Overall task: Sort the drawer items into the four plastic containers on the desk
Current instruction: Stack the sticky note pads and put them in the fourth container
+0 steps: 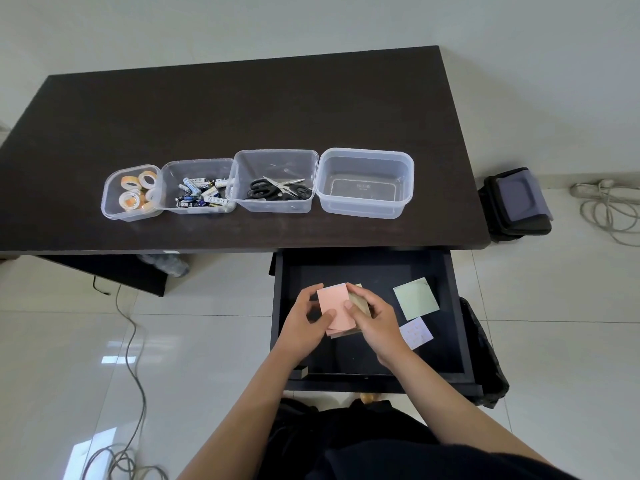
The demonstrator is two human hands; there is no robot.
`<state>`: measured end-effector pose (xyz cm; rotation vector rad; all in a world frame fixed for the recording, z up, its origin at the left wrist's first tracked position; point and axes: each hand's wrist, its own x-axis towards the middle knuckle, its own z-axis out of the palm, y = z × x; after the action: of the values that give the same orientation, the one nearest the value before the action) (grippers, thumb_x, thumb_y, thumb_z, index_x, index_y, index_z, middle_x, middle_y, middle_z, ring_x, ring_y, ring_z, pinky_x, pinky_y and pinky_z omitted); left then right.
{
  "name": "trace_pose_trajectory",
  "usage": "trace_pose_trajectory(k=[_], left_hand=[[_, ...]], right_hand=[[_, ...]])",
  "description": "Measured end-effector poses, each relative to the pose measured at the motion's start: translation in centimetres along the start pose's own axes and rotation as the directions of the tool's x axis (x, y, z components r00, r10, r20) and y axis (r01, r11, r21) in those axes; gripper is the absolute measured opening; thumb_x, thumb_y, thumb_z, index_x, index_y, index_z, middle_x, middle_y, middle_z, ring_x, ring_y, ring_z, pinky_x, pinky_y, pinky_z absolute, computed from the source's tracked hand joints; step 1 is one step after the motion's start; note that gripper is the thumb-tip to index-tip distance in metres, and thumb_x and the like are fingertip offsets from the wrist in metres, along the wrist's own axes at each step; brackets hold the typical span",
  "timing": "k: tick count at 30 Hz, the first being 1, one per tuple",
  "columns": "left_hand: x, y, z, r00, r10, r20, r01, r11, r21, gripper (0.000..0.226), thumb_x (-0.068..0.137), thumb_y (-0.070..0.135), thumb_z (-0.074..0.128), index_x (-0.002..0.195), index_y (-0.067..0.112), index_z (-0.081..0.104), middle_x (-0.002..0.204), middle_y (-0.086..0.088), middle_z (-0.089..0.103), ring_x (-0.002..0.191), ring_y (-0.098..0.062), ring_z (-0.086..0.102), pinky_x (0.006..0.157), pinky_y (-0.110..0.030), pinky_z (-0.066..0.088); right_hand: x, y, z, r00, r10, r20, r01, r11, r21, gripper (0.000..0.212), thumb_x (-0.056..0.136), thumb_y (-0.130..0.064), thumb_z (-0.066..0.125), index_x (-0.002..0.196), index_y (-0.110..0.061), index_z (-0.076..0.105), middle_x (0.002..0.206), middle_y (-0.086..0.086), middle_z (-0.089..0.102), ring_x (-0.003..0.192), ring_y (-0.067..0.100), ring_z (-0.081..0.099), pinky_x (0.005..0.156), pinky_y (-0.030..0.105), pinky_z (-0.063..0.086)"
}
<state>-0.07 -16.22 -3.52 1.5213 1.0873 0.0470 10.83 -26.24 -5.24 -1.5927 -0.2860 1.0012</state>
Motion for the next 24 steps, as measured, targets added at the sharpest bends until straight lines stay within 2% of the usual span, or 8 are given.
trace_pose_trajectory(k=[3, 7, 12, 16, 19, 20, 22, 24], left_hand=[[0.1, 0.1, 0.0, 1.0, 0.006, 0.0, -0.006, 1.0, -0.011, 0.05, 0.09, 0.014, 0.061, 0.127, 0.037, 0.037, 0.124, 0.002, 0.054, 0.114, -0.016, 0.054, 0.085, -0.035, 0.058], [-0.4, 0.2, 0.3, 0.999, 0.018, 0.034, -0.015, 0.996, -0.09, 0.065, 0.091, 0.012, 0.06, 0.139, 0.04, 0.027, 0.121, 0.007, 0.054, 0.111, -0.015, 0.056, 0.079, -0.025, 0.057], [-0.7, 0.0, 0.7, 0.992, 0.024, 0.125, 0.001, 0.981, -0.196, 0.059, 0.087, -0.001, 0.059, 0.13, 0.036, 0.044, 0.123, -0.004, 0.054, 0.109, -0.02, 0.058, 0.083, -0.031, 0.057], [-0.5, -0.1, 1.0, 0.99, -0.034, 0.139, 0.068, 0.967, -0.247, 0.058, 0.084, -0.005, 0.061, 0.122, 0.038, 0.05, 0.119, -0.005, 0.054, 0.108, -0.021, 0.058, 0.086, -0.035, 0.057], [-0.3, -0.3, 1.0, 0.99, -0.07, 0.119, 0.104, 0.946, -0.307, 0.059, 0.085, -0.009, 0.058, 0.122, 0.036, 0.052, 0.111, -0.008, 0.059, 0.105, -0.021, 0.058, 0.093, -0.044, 0.053], [-0.3, -0.4, 1.0, 0.991, -0.082, 0.108, 0.112, 0.943, -0.312, 0.059, 0.085, -0.01, 0.057, 0.121, 0.036, 0.052, 0.11, -0.007, 0.059, 0.105, -0.02, 0.058, 0.093, -0.045, 0.053], [-0.2, -0.6, 0.8, 0.991, -0.097, 0.096, 0.122, 0.945, -0.302, 0.059, 0.086, -0.009, 0.057, 0.12, 0.038, 0.052, 0.111, -0.005, 0.059, 0.106, -0.019, 0.057, 0.093, -0.044, 0.053], [-0.1, -0.8, 0.7, 0.99, -0.104, 0.096, 0.128, 0.95, -0.285, 0.059, 0.086, -0.009, 0.057, 0.118, 0.04, 0.051, 0.114, -0.003, 0.057, 0.108, -0.018, 0.056, 0.09, -0.04, 0.055]], right_hand=[[0.1, -0.2, 0.1, 1.0, 0.0, -0.006, 0.0, 1.0, -0.002, 0.03, 0.089, -0.017, 0.063, 0.11, -0.039, 0.062, 0.117, -0.017, 0.056, 0.11, 0.007, 0.052, 0.087, 0.025, 0.053], [0.4, -0.2, 0.2, 1.0, 0.006, -0.024, -0.007, 1.0, -0.008, 0.031, 0.089, -0.017, 0.063, 0.113, -0.036, 0.061, 0.115, -0.019, 0.054, 0.107, 0.005, 0.052, 0.083, 0.022, 0.053], [0.9, 0.1, -0.2, 0.997, 0.04, -0.061, -0.038, 0.999, 0.034, 0.028, 0.089, -0.016, 0.063, 0.112, -0.033, 0.062, 0.117, -0.014, 0.056, 0.108, 0.007, 0.052, 0.076, 0.018, 0.053], [1.0, 1.1, -0.8, 0.998, 0.044, -0.033, -0.043, 0.999, 0.022, 0.025, 0.091, -0.02, 0.062, 0.111, -0.033, 0.064, 0.118, -0.013, 0.058, 0.109, 0.005, 0.054, 0.081, 0.019, 0.051], [2.1, 2.3, -2.2, 0.981, 0.044, -0.187, -0.04, 0.999, 0.023, 0.019, 0.09, -0.03, 0.062, 0.108, -0.036, 0.067, 0.12, -0.008, 0.062, 0.106, 0.005, 0.058, 0.086, 0.021, 0.048], [2.8, 2.7, -2.9, 0.944, 0.08, -0.32, -0.071, 0.997, 0.039, 0.019, 0.09, -0.032, 0.062, 0.108, -0.035, 0.067, 0.122, -0.005, 0.06, 0.102, 0.005, 0.06, 0.085, 0.022, 0.047], [3.8, 3.6, -4.5, 0.783, 0.19, -0.592, -0.162, 0.982, 0.101, 0.023, 0.089, -0.03, 0.063, 0.112, -0.027, 0.065, 0.127, 0.004, 0.054, 0.101, 0.015, 0.06, 0.083, 0.026, 0.046], [4.6, 4.7, -5.7, 0.664, 0.225, -0.713, -0.249, 0.966, 0.073, 0.033, 0.089, -0.025, 0.063, 0.121, -0.019, 0.062, 0.131, 0.012, 0.047, 0.112, 0.029, 0.054, 0.091, 0.036, 0.047]])
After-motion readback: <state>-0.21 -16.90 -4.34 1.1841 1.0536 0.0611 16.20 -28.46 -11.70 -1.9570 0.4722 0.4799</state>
